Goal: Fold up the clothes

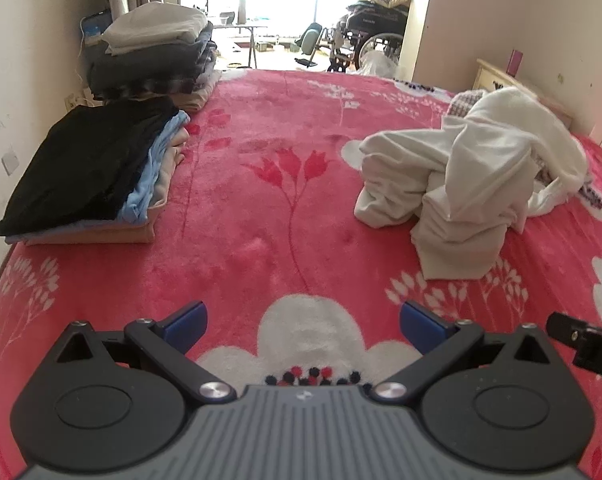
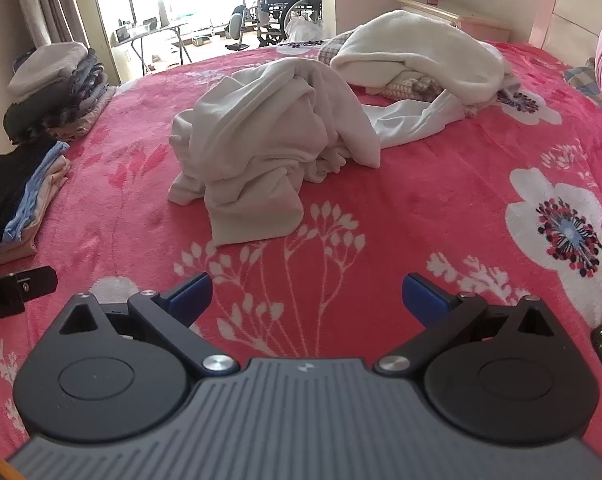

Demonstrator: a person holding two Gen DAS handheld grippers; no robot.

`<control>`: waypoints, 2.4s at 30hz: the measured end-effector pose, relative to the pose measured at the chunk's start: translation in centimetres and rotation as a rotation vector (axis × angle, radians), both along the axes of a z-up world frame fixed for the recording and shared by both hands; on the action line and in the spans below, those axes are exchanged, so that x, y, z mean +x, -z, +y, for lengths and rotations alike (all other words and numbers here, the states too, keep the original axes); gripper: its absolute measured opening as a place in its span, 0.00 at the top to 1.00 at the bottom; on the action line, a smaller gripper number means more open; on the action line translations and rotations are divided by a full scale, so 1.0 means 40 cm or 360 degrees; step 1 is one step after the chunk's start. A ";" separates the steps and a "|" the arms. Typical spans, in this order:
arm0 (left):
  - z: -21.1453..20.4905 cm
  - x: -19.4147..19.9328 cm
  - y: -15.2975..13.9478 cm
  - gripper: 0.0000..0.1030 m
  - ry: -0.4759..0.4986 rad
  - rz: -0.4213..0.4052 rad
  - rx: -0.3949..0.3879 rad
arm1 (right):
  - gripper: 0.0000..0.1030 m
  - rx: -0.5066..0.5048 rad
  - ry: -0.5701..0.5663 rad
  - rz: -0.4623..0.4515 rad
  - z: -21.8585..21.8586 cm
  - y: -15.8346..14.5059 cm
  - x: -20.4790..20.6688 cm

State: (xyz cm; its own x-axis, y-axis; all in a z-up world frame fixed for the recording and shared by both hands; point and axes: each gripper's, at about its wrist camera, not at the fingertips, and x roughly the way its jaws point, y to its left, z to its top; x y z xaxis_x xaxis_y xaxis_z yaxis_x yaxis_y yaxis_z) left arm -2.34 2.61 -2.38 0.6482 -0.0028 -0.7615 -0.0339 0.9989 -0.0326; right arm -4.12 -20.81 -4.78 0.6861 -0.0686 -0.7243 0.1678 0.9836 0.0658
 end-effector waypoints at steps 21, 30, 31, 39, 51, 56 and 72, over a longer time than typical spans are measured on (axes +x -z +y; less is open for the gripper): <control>-0.002 -0.009 0.006 0.00 0.0026 -0.0034 0.0035 | 0.01 -0.0037 -0.0036 0.0026 0.016 0.011 0.000; -0.001 -0.010 0.011 0.00 0.0026 -0.0024 0.0047 | 0.01 -0.0026 -0.0027 0.0034 0.017 0.018 0.002; -0.001 -0.009 0.012 0.00 0.0026 -0.0021 0.0045 | 0.01 -0.0024 -0.0027 0.0035 0.017 0.019 0.002; 0.002 -0.007 0.018 0.00 0.0024 -0.0011 0.0048 | 0.01 -0.0011 -0.0025 0.0040 0.017 0.025 0.004; -0.001 -0.005 0.018 0.00 0.0073 -0.0113 -0.0023 | 0.01 0.0014 -0.0033 -0.0093 -0.007 0.027 -0.008; -0.004 0.018 0.012 0.00 0.0114 -0.0206 -0.0111 | 0.01 0.0004 -0.0092 -0.0244 -0.033 0.040 -0.022; -0.260 0.237 -0.008 0.00 0.0783 -0.0473 0.0110 | 0.02 -0.0064 -0.0083 -0.0403 -0.155 0.144 -0.002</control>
